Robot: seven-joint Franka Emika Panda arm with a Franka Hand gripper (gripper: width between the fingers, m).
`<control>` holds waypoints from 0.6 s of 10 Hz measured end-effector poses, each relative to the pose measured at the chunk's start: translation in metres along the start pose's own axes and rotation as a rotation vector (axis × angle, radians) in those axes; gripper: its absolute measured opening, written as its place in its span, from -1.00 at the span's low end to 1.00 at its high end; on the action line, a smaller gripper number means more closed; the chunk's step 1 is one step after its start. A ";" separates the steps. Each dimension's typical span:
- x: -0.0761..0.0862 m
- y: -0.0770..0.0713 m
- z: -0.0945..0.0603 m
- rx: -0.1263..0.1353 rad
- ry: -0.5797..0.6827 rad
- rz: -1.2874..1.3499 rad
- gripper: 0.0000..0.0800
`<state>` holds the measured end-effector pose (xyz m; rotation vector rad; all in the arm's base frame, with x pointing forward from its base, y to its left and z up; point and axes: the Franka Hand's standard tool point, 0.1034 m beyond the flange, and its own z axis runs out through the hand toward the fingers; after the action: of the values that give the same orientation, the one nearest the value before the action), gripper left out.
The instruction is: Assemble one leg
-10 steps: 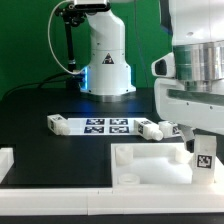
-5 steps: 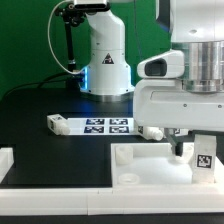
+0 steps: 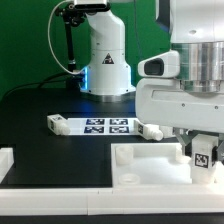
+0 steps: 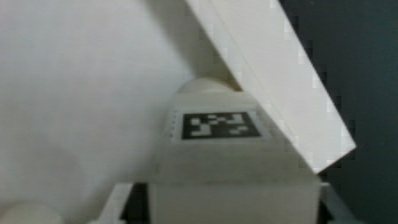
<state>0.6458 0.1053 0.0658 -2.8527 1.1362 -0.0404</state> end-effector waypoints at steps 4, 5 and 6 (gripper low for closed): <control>0.000 0.002 0.000 -0.002 -0.035 0.691 -0.29; -0.001 0.003 0.000 0.004 -0.032 0.882 -0.29; -0.001 0.004 0.000 0.018 -0.043 0.954 -0.29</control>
Offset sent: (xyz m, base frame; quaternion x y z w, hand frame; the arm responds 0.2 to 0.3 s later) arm 0.0023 0.0037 0.0003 0.0281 -0.0368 0.4614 0.8860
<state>0.6421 0.1033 0.0657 -1.9902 2.2918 0.0621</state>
